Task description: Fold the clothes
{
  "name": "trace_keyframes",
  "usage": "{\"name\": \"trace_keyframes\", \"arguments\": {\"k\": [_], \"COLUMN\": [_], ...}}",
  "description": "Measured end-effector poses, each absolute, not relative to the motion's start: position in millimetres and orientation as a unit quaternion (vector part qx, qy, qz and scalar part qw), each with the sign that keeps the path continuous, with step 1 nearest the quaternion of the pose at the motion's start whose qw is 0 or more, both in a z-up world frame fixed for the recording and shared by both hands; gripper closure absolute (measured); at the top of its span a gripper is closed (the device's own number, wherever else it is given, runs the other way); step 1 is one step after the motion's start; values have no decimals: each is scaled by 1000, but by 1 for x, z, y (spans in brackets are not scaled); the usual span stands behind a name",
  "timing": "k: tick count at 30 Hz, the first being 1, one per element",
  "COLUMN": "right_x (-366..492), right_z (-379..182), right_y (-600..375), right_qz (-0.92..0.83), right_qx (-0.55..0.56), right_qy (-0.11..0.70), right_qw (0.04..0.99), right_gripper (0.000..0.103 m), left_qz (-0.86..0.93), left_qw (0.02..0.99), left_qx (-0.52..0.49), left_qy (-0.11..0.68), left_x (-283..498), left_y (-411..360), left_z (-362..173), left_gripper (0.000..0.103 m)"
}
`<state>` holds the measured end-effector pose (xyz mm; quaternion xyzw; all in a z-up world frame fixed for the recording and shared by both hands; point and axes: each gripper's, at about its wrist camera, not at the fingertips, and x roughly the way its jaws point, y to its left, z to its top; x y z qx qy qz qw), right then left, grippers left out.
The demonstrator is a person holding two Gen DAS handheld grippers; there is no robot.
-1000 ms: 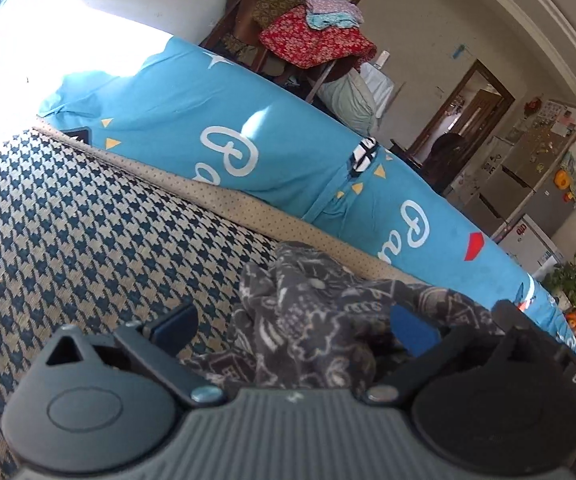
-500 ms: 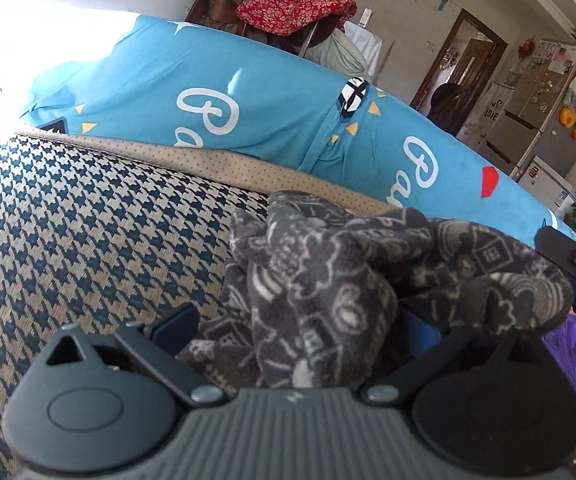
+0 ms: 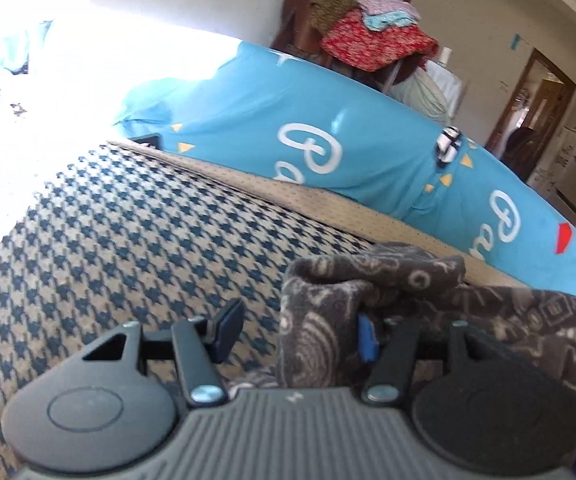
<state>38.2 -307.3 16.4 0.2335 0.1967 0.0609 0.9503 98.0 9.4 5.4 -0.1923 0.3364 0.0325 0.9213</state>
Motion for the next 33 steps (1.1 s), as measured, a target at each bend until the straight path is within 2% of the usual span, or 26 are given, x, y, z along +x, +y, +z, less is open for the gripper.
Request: {"name": "trace_keyframes", "arguments": {"k": [6,10,13,19,21,26,33], "right_x": [38,33,28,14,10,2,-5], "right_z": [11,15,18,14,11,2,-21], "right_y": [-314,-304,-293,-268,-259,-233,-180], "right_qz": [63,81,91,130,150,210,283], "right_qx": [267,250,215,148,124,77,-5], "right_qy": [209,221,231,255,264,286,307], "right_qw": [939,939,945,947,945,932,908], "right_gripper": [39,39,39,39,39,39,39], "left_qz": [69,86,121,168,170,142,106], "left_qw": [905,901,903,924,924,912,905], "left_qx": [-228,-234,-230,-186,-192,-220,-228], "left_qy": [352,355,341,289,284,317,344], "left_x": [101,100,96,85,84,89,90], "left_y": [41,51,57,59,64,68,60], "left_z": [-3,-4,-1,17,20,9,-3], "left_gripper": [49,46,41,43,41,39,29]}}
